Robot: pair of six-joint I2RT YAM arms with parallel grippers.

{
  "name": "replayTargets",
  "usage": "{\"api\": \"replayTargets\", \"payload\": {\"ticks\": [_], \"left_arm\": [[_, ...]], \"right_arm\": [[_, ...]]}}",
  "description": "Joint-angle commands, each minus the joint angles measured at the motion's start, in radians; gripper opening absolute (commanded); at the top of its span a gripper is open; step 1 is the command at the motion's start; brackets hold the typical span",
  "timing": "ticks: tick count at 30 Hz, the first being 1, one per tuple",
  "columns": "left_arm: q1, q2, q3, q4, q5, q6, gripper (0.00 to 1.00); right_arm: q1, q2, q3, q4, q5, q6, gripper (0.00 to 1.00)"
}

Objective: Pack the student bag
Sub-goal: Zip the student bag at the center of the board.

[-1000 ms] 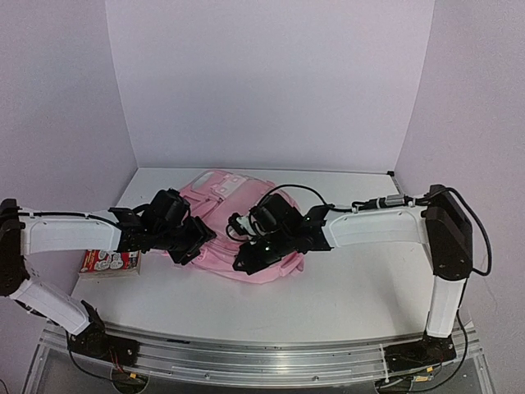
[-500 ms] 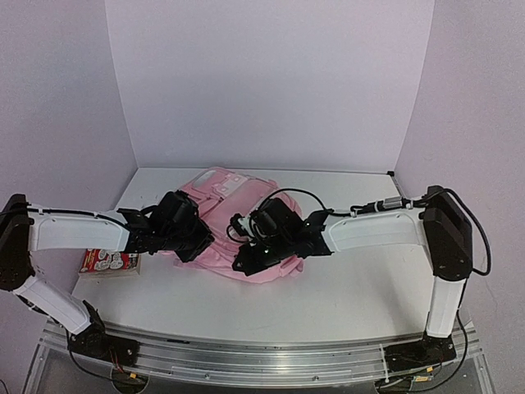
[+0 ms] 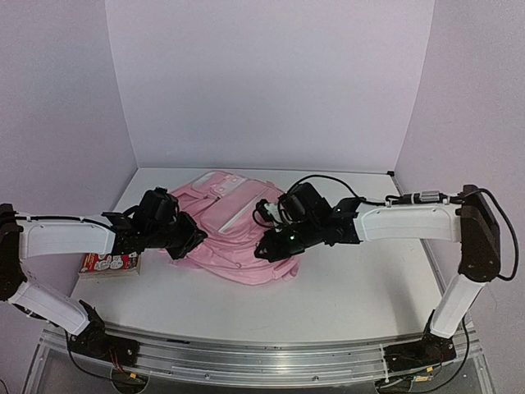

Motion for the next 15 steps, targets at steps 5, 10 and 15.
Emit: {"api": "replayTargets", "payload": {"ticks": [5,10,15], "left_arm": [[0.093,-0.001,0.000,-0.250,-0.281,0.136,0.00],[0.100,0.024,-0.003,-0.252,-0.272,0.152,0.00],[0.106,0.055,-0.008,-0.246,-0.253,0.188,0.00]], "right_arm": [[-0.240,-0.045,0.074,-0.334,0.305,-0.195,0.00],[-0.310,-0.006,0.145,-0.362,0.344,-0.312,0.00],[-0.399,0.121,0.276,-0.369,0.308,-0.440,0.00]]}}
